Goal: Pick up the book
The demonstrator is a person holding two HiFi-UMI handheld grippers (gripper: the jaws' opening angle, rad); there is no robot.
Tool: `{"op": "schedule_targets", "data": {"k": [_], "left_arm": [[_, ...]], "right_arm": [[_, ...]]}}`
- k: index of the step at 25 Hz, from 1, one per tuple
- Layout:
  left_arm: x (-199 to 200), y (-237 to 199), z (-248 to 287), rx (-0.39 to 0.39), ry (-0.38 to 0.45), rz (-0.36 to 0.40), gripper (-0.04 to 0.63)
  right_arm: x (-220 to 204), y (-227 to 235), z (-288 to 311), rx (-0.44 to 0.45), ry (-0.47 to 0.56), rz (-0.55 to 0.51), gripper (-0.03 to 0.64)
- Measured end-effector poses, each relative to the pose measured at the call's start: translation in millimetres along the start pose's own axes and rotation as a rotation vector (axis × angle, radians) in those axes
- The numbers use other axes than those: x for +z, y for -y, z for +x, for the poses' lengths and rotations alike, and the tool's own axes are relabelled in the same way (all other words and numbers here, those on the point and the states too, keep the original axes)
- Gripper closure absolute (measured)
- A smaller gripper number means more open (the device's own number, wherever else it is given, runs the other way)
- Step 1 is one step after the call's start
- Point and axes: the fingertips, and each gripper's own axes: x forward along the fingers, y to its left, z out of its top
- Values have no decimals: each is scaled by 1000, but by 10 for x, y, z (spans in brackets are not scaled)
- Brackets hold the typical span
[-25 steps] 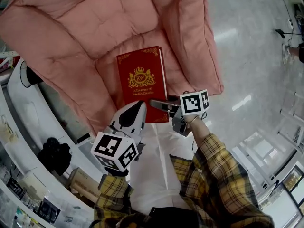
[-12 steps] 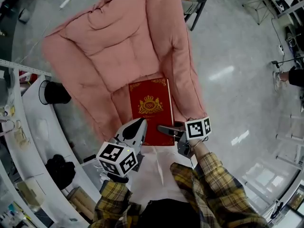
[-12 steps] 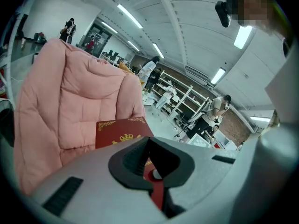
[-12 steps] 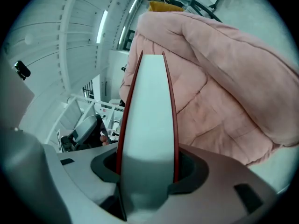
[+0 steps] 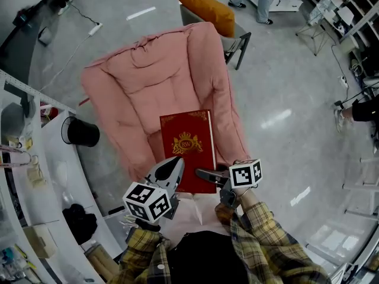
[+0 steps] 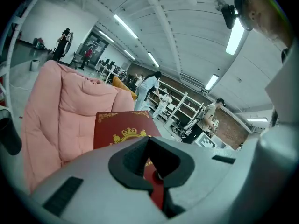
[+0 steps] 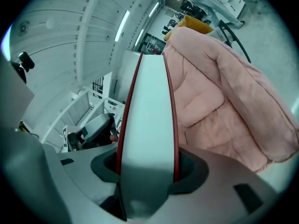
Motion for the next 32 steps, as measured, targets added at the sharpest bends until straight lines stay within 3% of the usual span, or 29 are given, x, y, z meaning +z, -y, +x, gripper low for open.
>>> {"op": "schedule_targets", "data": {"k": [14, 32], "left_arm": [[584, 504, -256, -50, 107, 98, 589], [1096, 322, -192, -23, 182, 118, 589]], "right_arm": [[562, -909, -508, 19, 183, -188, 365], [1059, -1077, -334, 69, 170, -235, 365]]}}
